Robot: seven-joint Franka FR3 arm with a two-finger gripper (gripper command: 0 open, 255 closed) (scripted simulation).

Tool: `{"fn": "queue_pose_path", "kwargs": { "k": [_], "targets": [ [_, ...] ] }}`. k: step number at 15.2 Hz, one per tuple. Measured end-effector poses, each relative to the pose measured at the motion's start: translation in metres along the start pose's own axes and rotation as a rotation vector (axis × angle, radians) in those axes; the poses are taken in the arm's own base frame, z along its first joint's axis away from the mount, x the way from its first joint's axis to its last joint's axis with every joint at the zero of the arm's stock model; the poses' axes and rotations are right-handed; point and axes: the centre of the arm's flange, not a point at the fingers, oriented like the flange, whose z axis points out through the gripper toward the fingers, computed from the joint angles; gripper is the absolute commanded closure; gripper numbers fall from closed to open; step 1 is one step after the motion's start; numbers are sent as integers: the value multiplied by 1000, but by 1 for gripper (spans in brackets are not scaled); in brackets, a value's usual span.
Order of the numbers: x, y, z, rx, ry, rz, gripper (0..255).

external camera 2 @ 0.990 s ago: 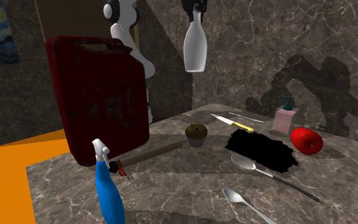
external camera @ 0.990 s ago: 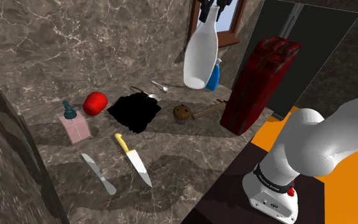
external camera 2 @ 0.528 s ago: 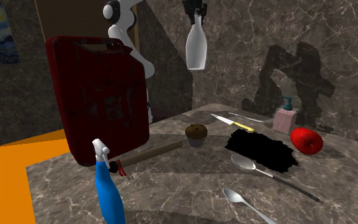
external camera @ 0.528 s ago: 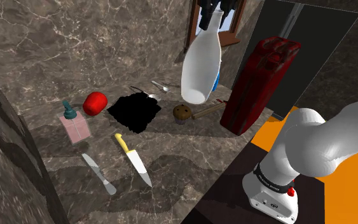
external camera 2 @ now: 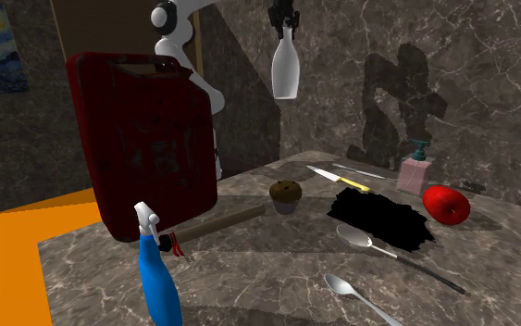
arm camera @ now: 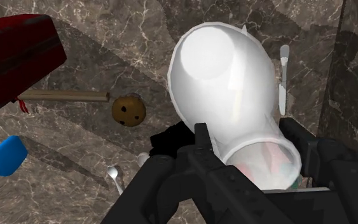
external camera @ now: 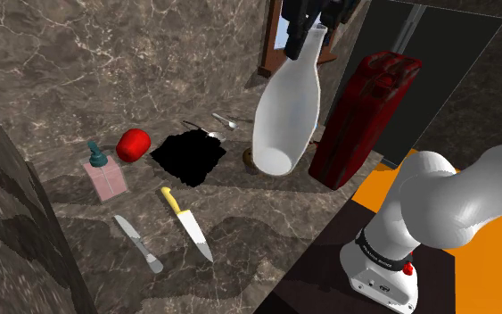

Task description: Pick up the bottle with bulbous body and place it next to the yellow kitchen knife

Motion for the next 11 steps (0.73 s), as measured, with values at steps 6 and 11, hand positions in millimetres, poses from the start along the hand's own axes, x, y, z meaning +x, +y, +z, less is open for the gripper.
{"fn": "queue_pose_path", "kwargs": {
  "k": [6,11],
  "targets": [
    [-8,-3,31,0,-1,1,255],
    [-13,-4,57,0,-1,1,255]
  ]
}}
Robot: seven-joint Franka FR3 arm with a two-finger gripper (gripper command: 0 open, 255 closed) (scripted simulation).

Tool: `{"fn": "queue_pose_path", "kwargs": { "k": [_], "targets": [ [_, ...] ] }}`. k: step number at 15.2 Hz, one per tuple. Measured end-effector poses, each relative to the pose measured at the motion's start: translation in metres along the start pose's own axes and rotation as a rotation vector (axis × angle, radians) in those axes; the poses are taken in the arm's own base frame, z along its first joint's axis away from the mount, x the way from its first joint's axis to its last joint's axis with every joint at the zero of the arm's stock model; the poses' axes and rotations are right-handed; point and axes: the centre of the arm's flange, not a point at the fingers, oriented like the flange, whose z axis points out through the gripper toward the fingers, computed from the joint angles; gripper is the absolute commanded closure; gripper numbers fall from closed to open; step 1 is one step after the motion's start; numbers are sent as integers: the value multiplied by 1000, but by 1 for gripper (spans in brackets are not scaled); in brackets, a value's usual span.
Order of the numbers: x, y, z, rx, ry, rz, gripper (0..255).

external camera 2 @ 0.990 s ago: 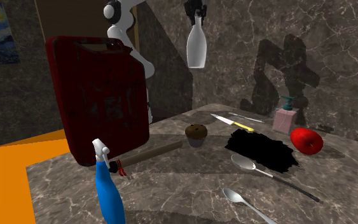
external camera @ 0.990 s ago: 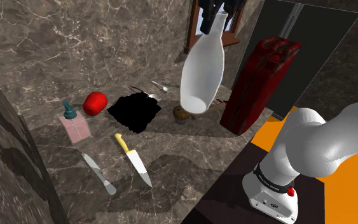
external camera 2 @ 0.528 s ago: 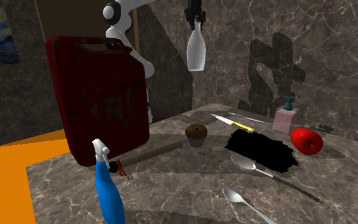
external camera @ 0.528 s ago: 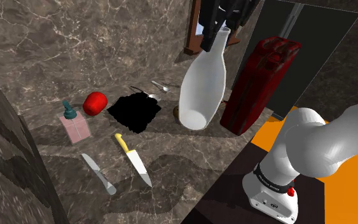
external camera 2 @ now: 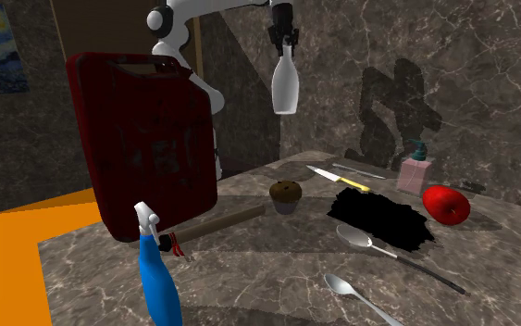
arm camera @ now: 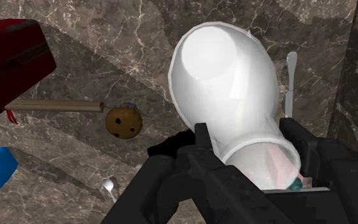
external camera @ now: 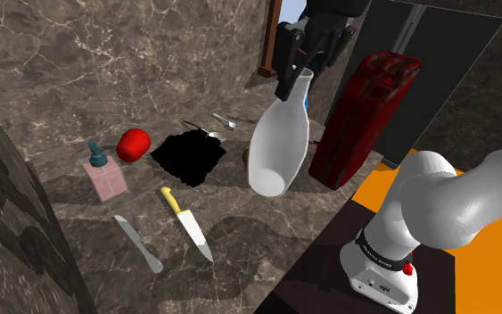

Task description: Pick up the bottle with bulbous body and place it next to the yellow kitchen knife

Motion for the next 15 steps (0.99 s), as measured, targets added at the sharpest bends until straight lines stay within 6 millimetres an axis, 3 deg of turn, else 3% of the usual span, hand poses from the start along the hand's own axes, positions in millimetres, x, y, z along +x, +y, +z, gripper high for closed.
{"fn": "queue_pose_path", "kwargs": {
  "k": [15],
  "targets": [
    [-15,-2,77,0,0,0,255]
  ]
}}
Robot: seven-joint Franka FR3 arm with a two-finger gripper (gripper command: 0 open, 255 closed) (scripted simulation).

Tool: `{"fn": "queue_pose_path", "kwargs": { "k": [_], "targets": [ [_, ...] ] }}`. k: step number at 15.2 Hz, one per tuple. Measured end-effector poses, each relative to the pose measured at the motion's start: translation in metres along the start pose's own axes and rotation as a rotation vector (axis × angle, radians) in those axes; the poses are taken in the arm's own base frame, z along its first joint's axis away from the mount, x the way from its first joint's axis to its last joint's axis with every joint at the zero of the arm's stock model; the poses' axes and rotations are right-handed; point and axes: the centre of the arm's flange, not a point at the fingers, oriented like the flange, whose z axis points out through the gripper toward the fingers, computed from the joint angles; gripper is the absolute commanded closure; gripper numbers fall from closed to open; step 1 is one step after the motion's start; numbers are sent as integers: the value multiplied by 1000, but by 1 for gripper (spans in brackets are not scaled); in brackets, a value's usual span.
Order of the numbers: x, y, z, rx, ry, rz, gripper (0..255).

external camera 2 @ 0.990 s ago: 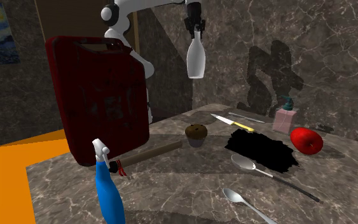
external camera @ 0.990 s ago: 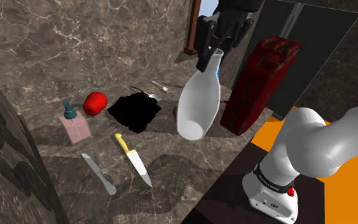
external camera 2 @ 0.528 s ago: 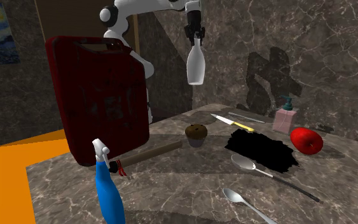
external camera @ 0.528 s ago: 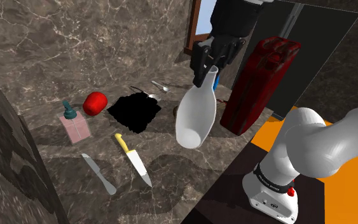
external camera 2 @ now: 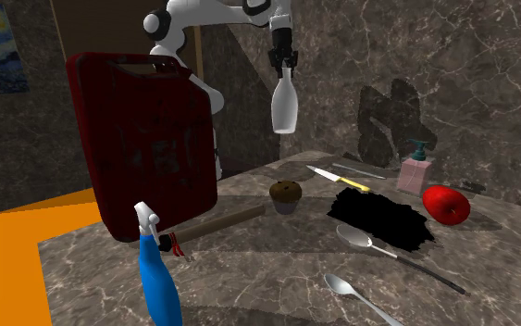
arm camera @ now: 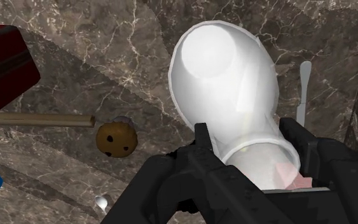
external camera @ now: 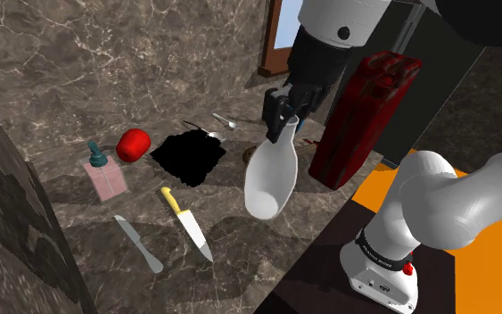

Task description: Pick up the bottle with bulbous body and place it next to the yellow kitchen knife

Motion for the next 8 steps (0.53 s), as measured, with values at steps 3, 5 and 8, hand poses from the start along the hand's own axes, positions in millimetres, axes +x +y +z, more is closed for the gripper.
{"fn": "queue_pose_path", "kwargs": {
  "k": [3,5,8],
  "targets": [
    [-5,-1,16,0,0,0,255],
    [-7,-1,26,0,0,0,255],
    [-9,-2,41,0,0,0,255]
  ]
}}
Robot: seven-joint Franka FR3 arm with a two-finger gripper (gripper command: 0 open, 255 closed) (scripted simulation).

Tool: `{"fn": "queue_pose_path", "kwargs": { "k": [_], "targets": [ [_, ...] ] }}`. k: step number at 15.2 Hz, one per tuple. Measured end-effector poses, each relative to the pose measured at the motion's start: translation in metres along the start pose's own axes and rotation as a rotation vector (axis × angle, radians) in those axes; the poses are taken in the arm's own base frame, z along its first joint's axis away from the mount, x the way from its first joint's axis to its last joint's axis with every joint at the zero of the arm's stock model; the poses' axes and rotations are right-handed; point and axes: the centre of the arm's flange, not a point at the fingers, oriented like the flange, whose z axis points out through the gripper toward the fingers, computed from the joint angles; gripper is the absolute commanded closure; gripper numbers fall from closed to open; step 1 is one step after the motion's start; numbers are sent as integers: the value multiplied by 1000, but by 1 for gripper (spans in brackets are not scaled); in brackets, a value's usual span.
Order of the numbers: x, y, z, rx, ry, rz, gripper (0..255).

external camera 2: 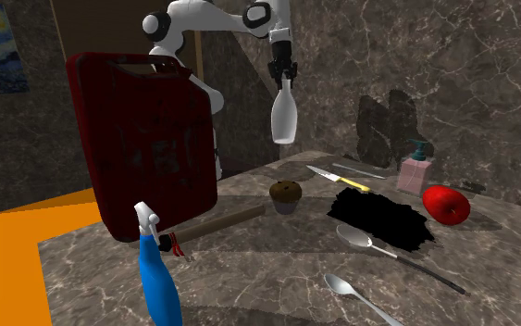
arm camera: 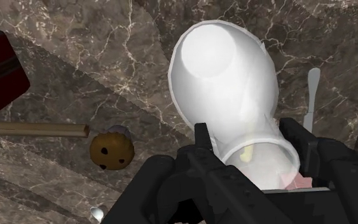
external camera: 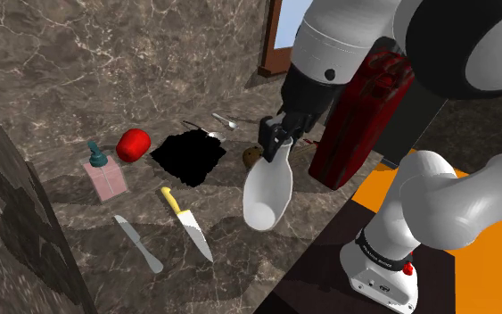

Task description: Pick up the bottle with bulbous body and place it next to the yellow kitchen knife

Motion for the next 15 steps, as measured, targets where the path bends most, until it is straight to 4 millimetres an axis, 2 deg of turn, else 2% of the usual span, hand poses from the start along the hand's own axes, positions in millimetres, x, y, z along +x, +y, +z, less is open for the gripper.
{"fn": "queue_pose_path", "kwargs": {
  "k": [15],
  "targets": [
    [-16,-1,79,0,0,0,255]
  ]
}}
